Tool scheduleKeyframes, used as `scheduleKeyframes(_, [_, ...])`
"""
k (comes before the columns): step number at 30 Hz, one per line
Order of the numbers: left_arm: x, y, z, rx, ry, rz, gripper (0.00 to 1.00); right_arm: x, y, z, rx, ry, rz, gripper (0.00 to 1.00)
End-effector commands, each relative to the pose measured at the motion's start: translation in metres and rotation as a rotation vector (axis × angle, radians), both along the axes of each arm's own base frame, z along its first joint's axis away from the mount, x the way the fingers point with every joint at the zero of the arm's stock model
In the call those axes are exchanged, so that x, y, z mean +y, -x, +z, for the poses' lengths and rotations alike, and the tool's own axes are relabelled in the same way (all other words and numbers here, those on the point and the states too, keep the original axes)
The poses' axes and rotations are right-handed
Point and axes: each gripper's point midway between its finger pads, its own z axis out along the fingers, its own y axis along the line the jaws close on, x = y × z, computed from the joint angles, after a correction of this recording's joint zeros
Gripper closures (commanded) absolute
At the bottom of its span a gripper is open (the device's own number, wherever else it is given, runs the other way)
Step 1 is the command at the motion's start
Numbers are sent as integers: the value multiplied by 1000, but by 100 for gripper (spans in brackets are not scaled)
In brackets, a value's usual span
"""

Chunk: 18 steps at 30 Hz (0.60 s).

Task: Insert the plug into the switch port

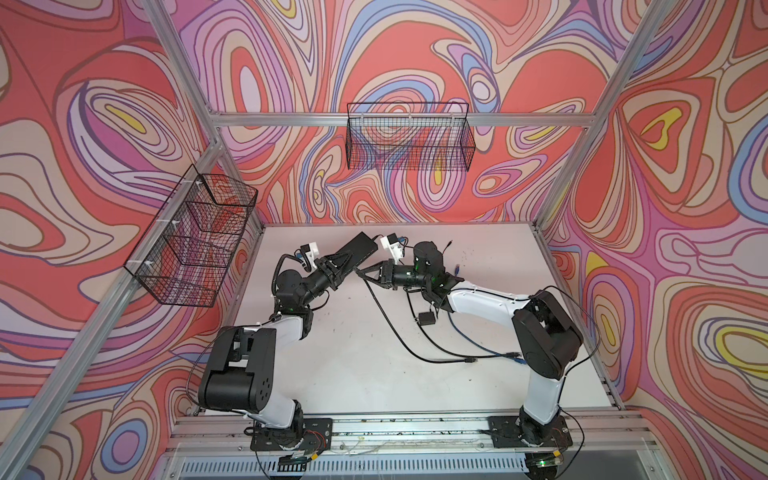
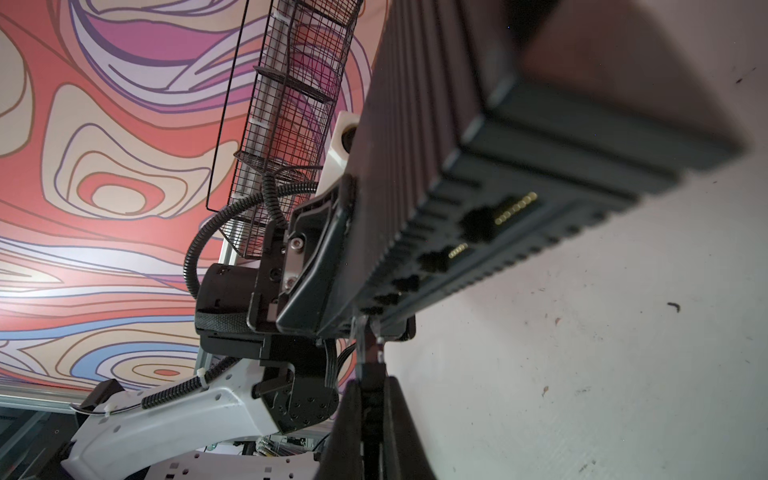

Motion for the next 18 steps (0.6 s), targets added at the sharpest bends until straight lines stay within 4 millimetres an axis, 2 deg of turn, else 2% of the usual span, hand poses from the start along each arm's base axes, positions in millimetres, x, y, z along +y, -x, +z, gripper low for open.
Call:
scheduleKeyframes(1, [-53,55,-3,-26,-69,-308,95,5,-35,30,-169,-14,-121,100])
scheduleKeyframes(6, [-65,67,-2,-41,-84,-374,95,10,-35,39,-193,-66,-107,100])
scheduleKeyframes(11, [-68,74,1,-56,-46,-421,95,10,-35,43,-208,-59,-104,100])
scheduleKeyframes(18, [-69,75,0,-52,-21,-432,95,11,-38,32,-207,9,-103,100])
